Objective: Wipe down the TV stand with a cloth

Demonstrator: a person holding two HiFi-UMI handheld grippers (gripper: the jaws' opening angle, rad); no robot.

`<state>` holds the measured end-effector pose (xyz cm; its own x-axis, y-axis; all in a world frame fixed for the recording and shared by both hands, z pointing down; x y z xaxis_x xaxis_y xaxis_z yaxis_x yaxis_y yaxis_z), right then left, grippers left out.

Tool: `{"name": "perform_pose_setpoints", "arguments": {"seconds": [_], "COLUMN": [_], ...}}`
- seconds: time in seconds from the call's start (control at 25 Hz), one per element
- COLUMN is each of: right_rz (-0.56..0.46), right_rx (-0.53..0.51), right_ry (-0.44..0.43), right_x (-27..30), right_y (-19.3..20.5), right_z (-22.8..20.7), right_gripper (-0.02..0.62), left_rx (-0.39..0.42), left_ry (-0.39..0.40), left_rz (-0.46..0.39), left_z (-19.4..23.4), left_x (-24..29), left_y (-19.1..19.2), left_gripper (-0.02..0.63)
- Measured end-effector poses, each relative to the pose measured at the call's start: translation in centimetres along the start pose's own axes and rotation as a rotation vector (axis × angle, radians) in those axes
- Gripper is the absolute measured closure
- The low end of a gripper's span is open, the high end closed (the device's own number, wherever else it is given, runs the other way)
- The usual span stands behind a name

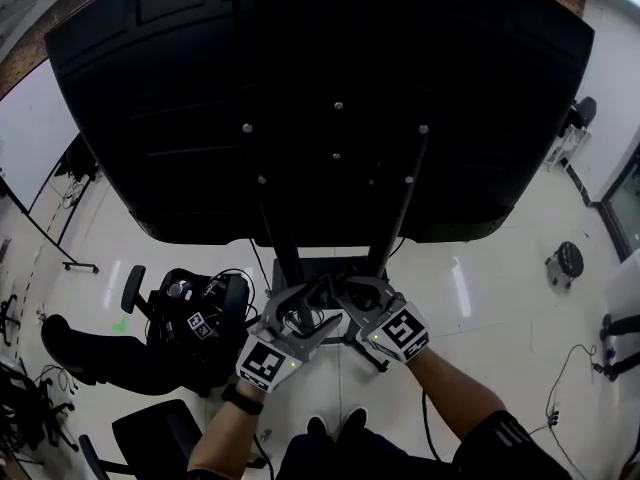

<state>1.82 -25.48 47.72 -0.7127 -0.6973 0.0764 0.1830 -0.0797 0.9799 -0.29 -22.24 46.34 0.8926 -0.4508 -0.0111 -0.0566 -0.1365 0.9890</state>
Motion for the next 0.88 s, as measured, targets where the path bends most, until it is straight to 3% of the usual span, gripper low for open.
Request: {"name": "perform_pose_setpoints", "arguments": {"seconds": [0.2, 0.36, 0.6, 0.88], "right_rz": [-0.026, -0.042, -0.103, -0.159], "right_rx": [-0.067, -0.18, -0.292, -0.347], "right_ry": [0.087, 0.156, 0.237, 0.278], "right_x": [-1.9, -4.0, -6.6, -8.1], "right_y": [-6.2, -11.2, -18.8, -27.1], "right_z": [-2.8, -3.8, -5.4, -9.8], "right_gripper": [0.56, 0.56, 0.56, 0.56], "left_rx": [0.078, 0.148, 0.158, 0.189], "left_ry": [0.099, 0.177, 0.233, 0.252], "left_rz": [-0.034, -0.059, -0.139, -0.189], "left_z": [0.1, -0.7, -0.8, -0.1], "left_x": [0.4, 0.4, 1.3, 3.6], "left_y": [-5.0, -8.0, -14.2, -21.5], "left_gripper": [0.262, 0.263, 0.264, 0.262]}}
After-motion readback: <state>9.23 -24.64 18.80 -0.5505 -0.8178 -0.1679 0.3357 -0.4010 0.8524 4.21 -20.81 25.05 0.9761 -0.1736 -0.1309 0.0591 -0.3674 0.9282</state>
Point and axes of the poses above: the fingertips, and each gripper's own axes: x forward along the fingers, z to its left, y out of its underside, the point moved 1 cm from there along -x, backward along the fingers, and after that the axes turned 6 degrees about y, right-handed, at the moved point
